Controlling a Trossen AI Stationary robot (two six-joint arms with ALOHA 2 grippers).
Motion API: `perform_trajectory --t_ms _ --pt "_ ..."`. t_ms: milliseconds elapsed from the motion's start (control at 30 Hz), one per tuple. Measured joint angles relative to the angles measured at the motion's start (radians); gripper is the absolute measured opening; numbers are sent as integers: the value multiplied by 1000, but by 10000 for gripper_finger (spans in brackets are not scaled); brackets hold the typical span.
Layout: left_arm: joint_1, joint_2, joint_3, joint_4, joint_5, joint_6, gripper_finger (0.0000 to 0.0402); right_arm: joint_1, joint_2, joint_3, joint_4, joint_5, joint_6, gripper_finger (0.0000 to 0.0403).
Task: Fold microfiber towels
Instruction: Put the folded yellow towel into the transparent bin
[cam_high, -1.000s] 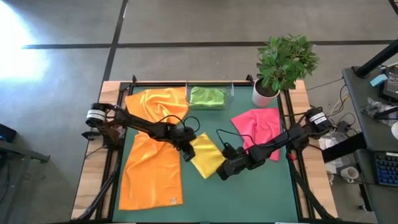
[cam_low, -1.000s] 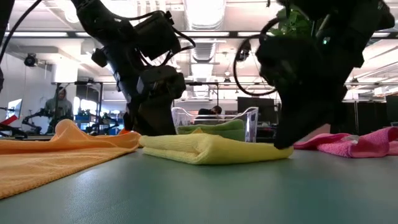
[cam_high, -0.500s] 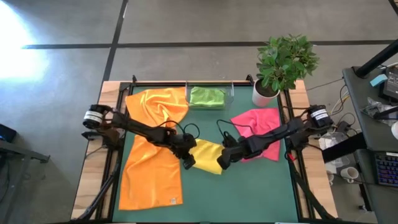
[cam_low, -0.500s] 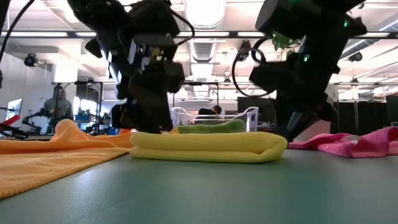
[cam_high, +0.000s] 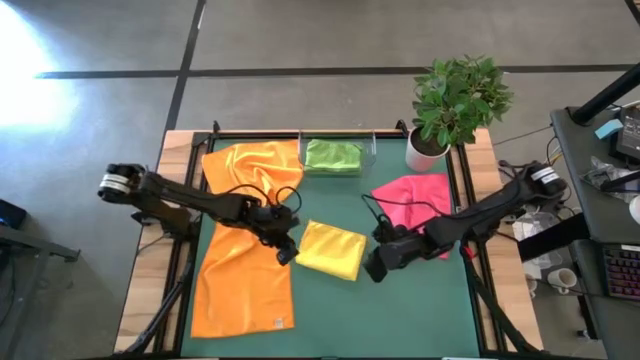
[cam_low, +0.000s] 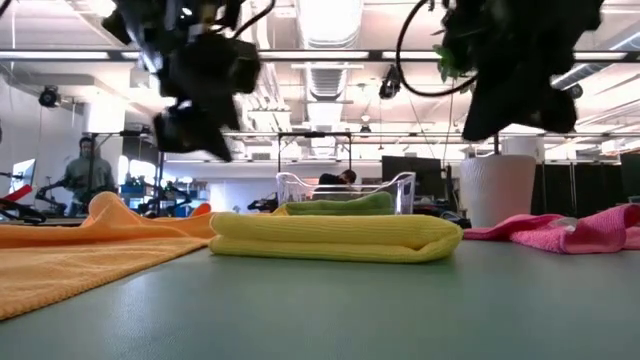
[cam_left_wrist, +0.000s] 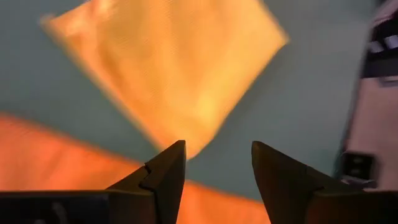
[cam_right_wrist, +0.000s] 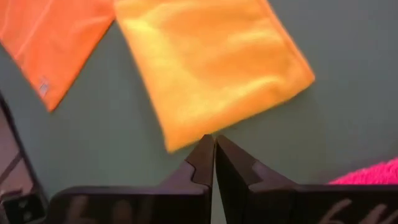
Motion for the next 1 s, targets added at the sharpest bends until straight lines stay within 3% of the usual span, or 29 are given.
perform_trajectory --t_ms 133,267,467,633,833,1000 --pt "0 -42 -22 -111 -42 0 168 49 -11 0 -30 0 40 9" --pt "-2 -55 -63 -109 -47 -17 168 111 3 -24 -58 12 129 9" --pt "-2 -49 -123 34 -44 -67 168 168 14 -102 -29 53 303 9" --pt "3 -29 -154 194 -41 -80 168 170 24 -136 48 103 363 9" --pt "7 -5 -160 197 -21 -80 168 137 40 -134 97 114 401 13" --pt "7 13 -161 189 -12 -83 168 110 46 -134 99 113 400 45"
